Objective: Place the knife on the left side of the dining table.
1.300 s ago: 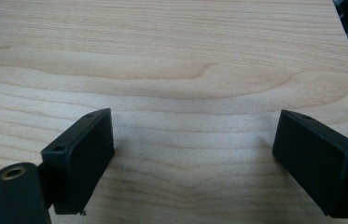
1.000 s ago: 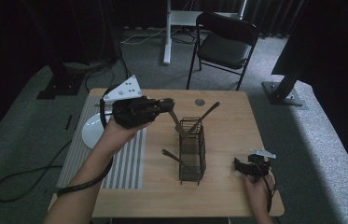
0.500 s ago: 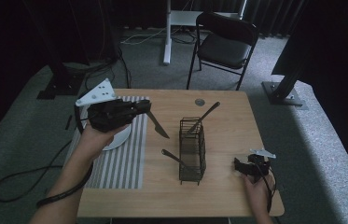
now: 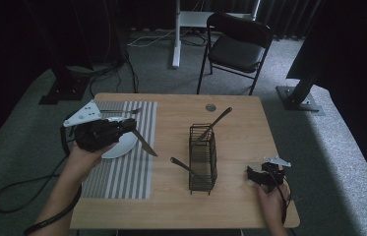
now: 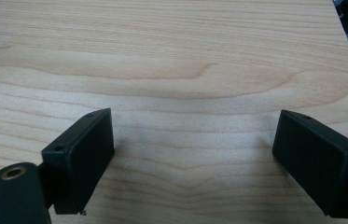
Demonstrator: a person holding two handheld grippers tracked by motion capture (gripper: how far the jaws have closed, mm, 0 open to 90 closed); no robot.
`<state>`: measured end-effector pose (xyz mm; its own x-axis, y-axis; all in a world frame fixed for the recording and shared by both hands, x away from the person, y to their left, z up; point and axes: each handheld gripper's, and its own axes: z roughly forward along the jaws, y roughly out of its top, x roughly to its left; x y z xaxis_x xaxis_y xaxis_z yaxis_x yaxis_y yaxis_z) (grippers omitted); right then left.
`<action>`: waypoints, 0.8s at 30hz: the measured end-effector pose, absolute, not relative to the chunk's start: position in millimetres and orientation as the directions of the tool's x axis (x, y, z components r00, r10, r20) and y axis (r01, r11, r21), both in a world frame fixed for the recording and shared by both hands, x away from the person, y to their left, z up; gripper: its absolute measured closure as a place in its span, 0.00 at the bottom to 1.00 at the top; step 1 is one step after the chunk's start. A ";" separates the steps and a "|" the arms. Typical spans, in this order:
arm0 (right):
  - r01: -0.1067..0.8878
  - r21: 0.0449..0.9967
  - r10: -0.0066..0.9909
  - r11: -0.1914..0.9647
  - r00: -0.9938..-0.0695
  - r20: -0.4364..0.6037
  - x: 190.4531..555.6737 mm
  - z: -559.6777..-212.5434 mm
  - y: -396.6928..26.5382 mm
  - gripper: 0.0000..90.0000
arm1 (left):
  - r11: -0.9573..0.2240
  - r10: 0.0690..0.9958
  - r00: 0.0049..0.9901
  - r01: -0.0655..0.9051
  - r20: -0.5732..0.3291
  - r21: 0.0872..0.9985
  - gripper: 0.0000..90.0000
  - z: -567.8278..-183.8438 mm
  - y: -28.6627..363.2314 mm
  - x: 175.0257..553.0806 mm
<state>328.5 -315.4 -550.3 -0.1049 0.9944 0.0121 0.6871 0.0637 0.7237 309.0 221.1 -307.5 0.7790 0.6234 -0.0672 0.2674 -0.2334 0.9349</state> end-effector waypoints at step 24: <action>0.687 0.724 0.994 0.064 -0.105 0.011 328.5 -550.3 -315.5 0.13 | -0.211 0.690 0.703 0.422 -0.172 0.882 0.93 -381.1 247.6 308.2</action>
<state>328.5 -315.5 -550.3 -0.1052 0.9944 0.0114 0.6868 0.0644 0.7240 308.2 247.6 -381.1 0.7035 0.6897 -0.1716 0.4217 -0.2106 0.8819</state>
